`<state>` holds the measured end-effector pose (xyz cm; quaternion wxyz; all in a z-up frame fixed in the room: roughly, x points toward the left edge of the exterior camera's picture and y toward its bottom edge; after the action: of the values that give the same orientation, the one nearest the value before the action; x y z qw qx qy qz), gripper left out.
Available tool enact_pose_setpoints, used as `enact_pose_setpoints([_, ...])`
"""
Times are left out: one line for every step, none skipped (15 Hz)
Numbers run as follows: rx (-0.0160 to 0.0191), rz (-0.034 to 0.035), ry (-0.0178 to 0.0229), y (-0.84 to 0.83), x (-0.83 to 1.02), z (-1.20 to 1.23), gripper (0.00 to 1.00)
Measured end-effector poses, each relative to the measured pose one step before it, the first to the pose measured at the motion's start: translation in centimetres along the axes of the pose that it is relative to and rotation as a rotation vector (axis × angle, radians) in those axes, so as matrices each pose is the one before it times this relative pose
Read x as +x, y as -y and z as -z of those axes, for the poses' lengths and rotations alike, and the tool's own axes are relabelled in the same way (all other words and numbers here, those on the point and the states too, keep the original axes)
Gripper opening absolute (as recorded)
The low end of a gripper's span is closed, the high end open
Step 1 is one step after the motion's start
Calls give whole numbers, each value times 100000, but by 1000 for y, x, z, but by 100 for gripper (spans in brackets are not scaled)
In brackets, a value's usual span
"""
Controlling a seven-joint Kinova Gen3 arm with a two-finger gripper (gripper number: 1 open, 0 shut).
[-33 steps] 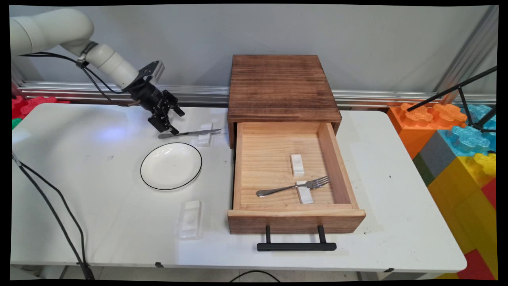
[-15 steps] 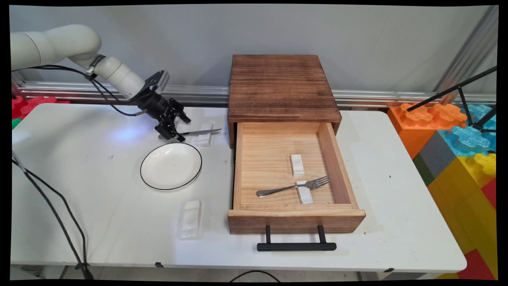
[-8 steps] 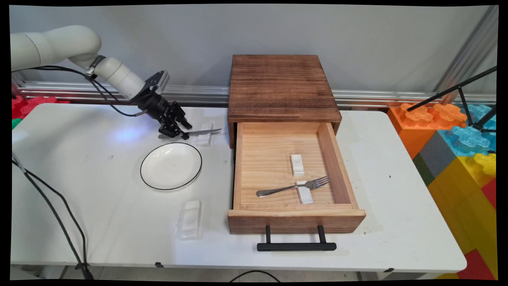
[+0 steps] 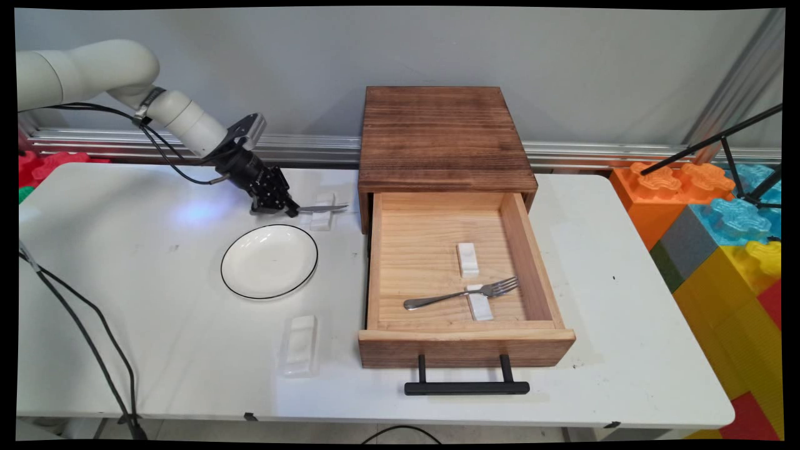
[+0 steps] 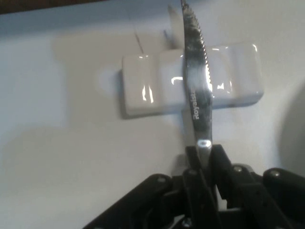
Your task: Place the picked object into the drawer
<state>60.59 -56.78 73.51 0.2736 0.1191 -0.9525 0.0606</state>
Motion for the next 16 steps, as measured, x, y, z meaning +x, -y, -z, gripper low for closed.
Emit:
enact_pose_setpoints([6,38,-81,-23,78,111,0])
enact_pose_setpoints([-54,48,-133,-14,101,101,0])
enact_pose_setpoints([25,43,-168,-14,115,187,0])
enact_pose_setpoints([113,159,-70,-45,44,321,0])
enact_pose_setpoints([131,68,-37,1,100,295,0])
enact_pose_setpoints([405,289,-31,-27,61,510,0])
enact_pose_setpoints([403,421,-67,-70,38,563,0])
enact_pose_setpoints([393,384,-131,-65,69,537,0])
enact_pose_setpoints([245,266,-113,-58,68,381,0])
enact_pose_setpoints([471,456,-218,-109,140,668,0])
enact_pose_setpoints([256,337,-318,-154,193,593,0])
enact_pose_setpoints([214,335,-618,-214,300,721,0])
enact_pose_setpoints([98,228,-644,-186,306,623,0])
enact_pose_setpoints([-88,233,-1101,-276,430,769,0])
enact_pose_setpoints([-143,198,-1181,-285,415,698,0])
enact_pose_setpoints([-360,154,-1554,-325,552,773,0])
